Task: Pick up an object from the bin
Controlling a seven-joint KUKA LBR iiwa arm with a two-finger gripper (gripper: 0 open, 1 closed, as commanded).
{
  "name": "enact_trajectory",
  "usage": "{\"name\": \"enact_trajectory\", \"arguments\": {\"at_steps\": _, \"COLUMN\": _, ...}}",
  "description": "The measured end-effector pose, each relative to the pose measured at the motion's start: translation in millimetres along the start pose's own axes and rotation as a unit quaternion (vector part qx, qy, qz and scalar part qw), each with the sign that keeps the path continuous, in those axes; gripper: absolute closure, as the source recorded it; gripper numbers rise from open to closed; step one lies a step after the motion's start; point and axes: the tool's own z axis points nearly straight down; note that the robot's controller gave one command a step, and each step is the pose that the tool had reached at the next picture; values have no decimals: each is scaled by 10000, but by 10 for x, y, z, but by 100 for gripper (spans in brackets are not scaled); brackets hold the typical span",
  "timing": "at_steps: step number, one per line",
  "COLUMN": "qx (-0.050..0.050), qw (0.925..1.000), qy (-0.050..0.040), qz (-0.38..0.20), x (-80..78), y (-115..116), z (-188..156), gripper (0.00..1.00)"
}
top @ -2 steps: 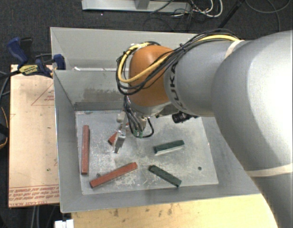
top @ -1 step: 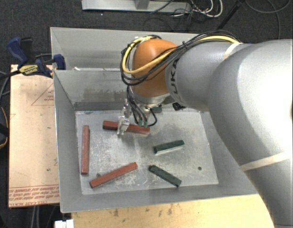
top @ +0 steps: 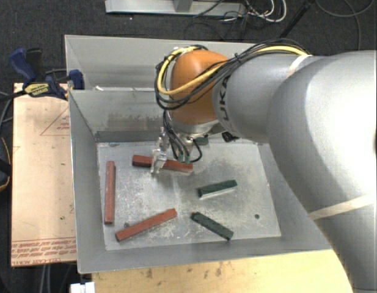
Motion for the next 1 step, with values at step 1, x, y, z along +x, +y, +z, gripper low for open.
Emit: {"name": "enact_trajectory", "arguments": {"at_steps": 1, "qx": 22, "qw": 9997, "qy": 53, "qz": 240, "x": 27, "y": 41, "z": -1696, "gripper": 100}}
